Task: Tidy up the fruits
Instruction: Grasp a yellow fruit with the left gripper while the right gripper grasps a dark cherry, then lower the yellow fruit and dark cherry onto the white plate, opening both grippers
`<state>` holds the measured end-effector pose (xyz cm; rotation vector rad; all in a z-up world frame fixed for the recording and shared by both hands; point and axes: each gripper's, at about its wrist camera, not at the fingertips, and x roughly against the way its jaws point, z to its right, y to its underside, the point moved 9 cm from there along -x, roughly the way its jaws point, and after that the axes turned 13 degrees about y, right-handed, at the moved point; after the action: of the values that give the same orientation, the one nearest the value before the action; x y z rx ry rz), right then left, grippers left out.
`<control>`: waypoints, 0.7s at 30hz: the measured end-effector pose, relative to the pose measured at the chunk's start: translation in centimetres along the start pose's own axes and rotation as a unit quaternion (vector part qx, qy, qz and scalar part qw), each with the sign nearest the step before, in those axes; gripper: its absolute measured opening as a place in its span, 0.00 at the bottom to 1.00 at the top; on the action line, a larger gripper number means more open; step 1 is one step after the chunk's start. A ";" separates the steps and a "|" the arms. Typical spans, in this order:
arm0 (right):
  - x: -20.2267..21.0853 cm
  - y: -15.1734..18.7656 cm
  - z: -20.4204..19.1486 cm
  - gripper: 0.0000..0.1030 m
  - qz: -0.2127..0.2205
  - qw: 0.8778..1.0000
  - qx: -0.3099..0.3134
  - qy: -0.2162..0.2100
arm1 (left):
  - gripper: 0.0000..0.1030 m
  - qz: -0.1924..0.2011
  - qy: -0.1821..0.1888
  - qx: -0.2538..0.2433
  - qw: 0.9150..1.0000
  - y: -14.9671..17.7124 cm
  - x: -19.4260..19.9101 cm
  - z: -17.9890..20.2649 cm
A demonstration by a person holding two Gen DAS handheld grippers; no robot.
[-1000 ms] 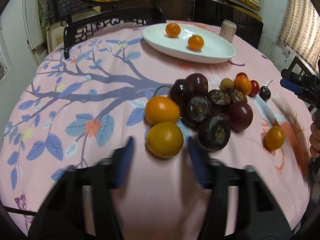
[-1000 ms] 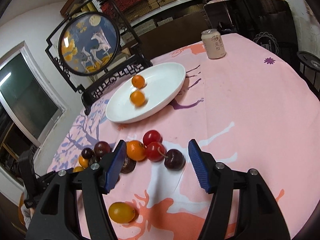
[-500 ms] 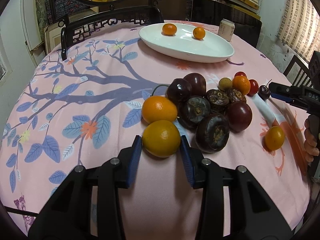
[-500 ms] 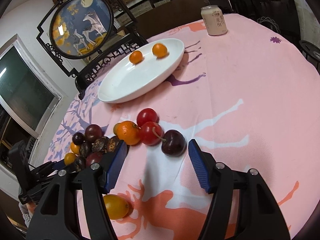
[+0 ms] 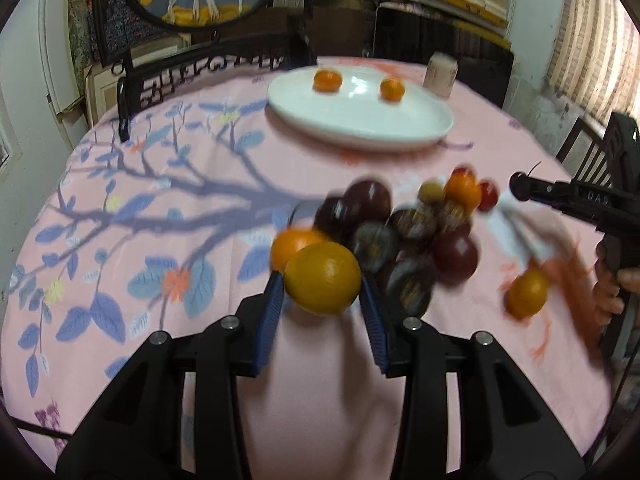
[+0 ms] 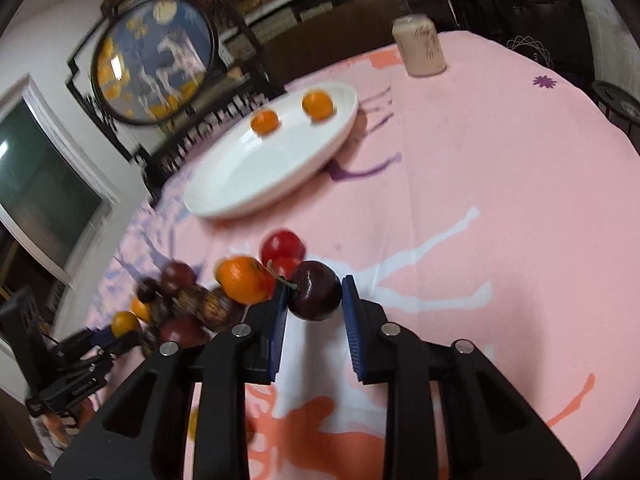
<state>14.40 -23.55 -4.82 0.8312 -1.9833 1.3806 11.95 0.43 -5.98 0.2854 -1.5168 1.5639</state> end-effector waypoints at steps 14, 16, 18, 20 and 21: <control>-6.1 -9.1 -7.3 0.30 0.047 0.997 0.055 0.032 | 0.54 -0.001 -0.028 0.028 0.999 -12.6 -10.4 -0.3; -7.0 -9.4 -7.0 0.45 0.043 0.996 0.065 0.041 | 0.57 0.009 -0.027 0.032 0.999 -12.8 -10.3 -1.0; -6.6 -9.9 -6.6 0.47 0.066 0.994 0.069 0.046 | 0.57 0.016 -0.019 0.041 0.999 -13.0 -9.7 -1.8; -6.3 -9.8 -6.4 0.47 0.066 0.995 0.067 0.041 | 0.57 0.021 -0.017 0.048 0.998 -13.1 -9.1 -2.2; -6.2 -9.8 -6.4 0.47 0.064 0.995 0.064 0.036 | 0.58 0.026 -0.017 0.050 0.998 -13.1 -8.5 -2.4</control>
<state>26.48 -19.12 -1.78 0.7084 -1.9378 1.6027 27.10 -3.33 -3.68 0.3338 -1.4855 1.6853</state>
